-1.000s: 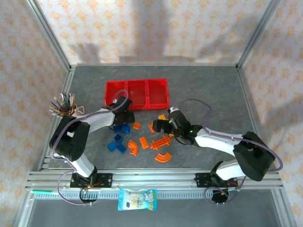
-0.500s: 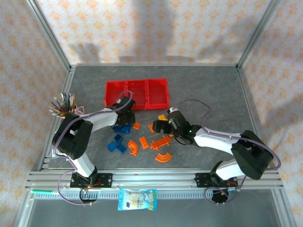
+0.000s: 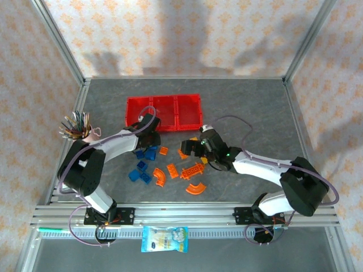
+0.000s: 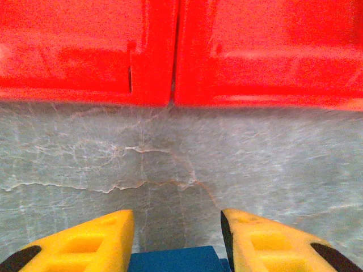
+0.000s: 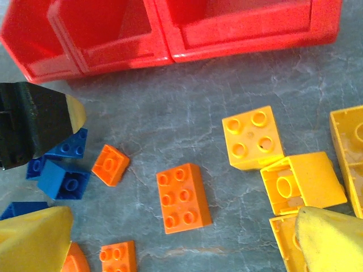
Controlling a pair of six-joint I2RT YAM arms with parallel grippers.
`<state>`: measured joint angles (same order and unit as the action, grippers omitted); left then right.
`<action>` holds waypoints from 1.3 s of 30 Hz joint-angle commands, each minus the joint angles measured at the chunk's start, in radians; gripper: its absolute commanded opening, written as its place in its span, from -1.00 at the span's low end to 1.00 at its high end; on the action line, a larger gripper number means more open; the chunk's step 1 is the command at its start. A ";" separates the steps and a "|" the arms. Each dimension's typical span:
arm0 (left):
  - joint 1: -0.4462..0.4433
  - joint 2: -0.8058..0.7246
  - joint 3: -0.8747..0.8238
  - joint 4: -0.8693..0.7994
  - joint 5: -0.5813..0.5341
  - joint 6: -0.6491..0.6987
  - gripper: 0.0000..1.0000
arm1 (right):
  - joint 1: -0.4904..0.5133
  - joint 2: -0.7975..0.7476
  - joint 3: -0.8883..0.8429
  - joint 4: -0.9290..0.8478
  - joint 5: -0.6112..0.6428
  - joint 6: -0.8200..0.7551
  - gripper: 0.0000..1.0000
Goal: Sort the legos into containers by color
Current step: Pick up the lego from the middle-left of the table, then place the lego in the container.
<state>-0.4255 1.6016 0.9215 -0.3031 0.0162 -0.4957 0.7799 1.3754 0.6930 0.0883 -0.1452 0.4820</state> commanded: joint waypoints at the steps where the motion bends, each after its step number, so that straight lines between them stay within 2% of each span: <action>1: -0.001 -0.095 0.003 -0.031 -0.039 -0.002 -0.28 | 0.004 -0.030 0.051 -0.025 0.015 -0.015 0.99; 5: 0.013 -0.155 0.034 -0.053 -0.105 -0.007 -0.29 | 0.004 -0.016 0.089 -0.013 -0.006 -0.010 0.99; 8: 0.057 -0.163 0.077 -0.070 -0.178 -0.022 -0.32 | 0.004 0.009 0.111 0.019 -0.012 0.002 0.99; 13: 0.159 -0.129 0.141 -0.003 -0.164 -0.033 -0.34 | 0.004 0.059 0.145 0.046 0.025 0.019 0.99; 23: 0.239 0.137 0.336 0.077 -0.162 -0.028 -0.34 | 0.004 0.141 0.205 0.062 0.105 -0.009 0.99; 29: 0.251 0.299 0.487 0.061 -0.219 -0.001 -0.33 | 0.004 0.157 0.212 0.064 0.107 -0.023 0.99; 31: 0.251 0.342 0.520 0.057 -0.240 0.006 -0.29 | 0.004 0.159 0.209 0.067 0.105 -0.025 0.99; 35: 0.253 0.378 0.550 0.053 -0.248 0.019 -0.08 | 0.004 0.163 0.209 0.067 0.104 -0.034 0.99; 39: 0.252 0.380 0.553 0.057 -0.248 0.026 -0.01 | 0.004 0.163 0.211 0.065 0.094 -0.042 0.99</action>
<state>-0.1802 1.9755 1.4395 -0.2481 -0.1940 -0.4942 0.7799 1.5307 0.8791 0.1364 -0.0738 0.4622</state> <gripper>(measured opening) 0.490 0.996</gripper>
